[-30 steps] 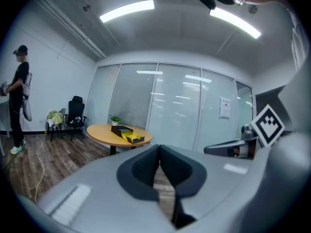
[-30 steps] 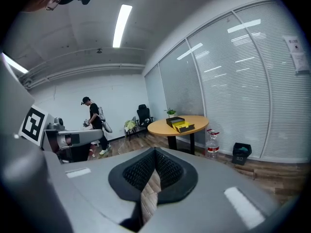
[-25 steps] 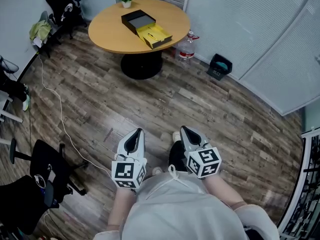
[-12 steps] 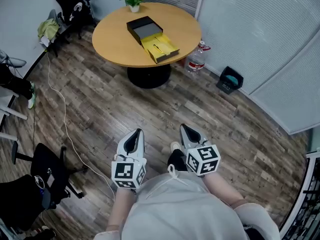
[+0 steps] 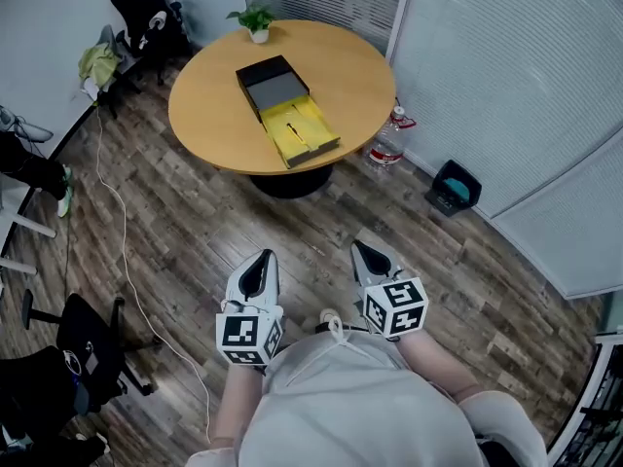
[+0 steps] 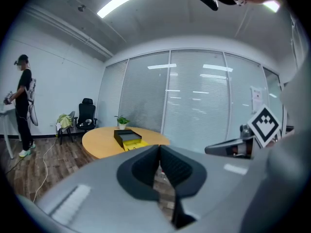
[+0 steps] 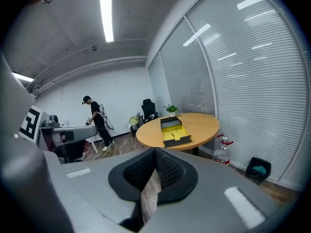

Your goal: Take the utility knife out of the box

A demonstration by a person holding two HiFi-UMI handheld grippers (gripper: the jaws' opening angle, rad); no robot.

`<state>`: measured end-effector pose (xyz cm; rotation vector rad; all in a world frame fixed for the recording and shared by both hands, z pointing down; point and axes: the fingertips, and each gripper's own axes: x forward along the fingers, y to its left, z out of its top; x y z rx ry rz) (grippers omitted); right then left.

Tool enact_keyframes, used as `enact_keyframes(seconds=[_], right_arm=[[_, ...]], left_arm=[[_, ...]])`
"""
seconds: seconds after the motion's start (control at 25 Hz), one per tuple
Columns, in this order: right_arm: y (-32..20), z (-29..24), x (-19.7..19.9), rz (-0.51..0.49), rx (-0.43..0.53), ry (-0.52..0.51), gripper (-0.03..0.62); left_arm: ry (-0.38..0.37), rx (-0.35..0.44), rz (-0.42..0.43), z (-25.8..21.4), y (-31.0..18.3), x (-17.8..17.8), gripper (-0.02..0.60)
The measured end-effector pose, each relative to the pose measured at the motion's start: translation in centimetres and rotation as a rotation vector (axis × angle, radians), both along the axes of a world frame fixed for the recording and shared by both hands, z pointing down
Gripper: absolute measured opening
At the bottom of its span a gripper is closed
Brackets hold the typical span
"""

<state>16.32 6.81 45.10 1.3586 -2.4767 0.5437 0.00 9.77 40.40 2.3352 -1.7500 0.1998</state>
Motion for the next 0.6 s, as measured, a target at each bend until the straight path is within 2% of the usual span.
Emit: enact_keyframes(seconds=[0.28, 0.6], right_arm=[[-6.9, 1.7, 2.5, -0.043, -0.043, 0.01, 0.0], [-14.5, 3.7, 0.6, -0.067, -0.085, 0.019, 0.0]], left_arm=[[-0.01, -0.046, -0.051, 1.5, -6.2, 1.8, 0.006], [-0.004, -0.084, -0.085, 3.7, -13.4, -0.1, 0.006]])
